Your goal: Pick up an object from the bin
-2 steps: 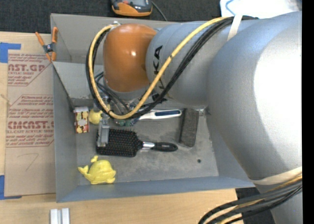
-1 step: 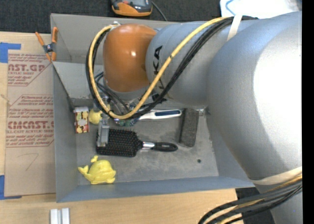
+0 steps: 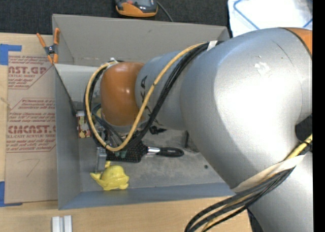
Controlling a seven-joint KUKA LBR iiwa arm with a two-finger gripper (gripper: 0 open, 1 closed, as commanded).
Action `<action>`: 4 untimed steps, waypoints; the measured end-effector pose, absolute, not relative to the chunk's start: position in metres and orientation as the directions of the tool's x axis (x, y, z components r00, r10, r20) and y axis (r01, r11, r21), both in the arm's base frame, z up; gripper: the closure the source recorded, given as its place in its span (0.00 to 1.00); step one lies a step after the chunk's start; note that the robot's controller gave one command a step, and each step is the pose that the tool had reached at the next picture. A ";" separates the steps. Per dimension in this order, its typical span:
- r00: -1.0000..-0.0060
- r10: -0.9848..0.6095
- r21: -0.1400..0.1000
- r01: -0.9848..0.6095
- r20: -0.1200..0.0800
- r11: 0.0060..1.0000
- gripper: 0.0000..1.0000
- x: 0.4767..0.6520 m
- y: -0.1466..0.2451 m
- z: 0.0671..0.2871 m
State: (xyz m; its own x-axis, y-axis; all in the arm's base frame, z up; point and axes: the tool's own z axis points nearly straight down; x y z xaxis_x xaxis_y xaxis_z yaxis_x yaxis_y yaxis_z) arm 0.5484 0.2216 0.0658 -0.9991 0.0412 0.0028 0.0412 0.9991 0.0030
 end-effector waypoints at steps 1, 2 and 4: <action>-0.999 0.050 0.010 0.050 -0.014 0.999 0.00 0.540 0.224 0.086; -0.983 -0.184 0.004 -0.184 -0.004 0.983 0.00 0.540 0.216 0.072; -1.000 0.007 0.010 0.007 -0.004 1.000 0.00 0.561 0.191 0.071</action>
Offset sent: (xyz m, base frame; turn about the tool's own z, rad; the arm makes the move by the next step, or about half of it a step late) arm -0.0089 -0.0088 0.0042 -0.2711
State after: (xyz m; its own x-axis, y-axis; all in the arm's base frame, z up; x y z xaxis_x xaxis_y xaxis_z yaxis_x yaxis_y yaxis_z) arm 0.5613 0.1910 0.0713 -1.0000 0.0067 -0.0041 0.0067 0.9999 0.0103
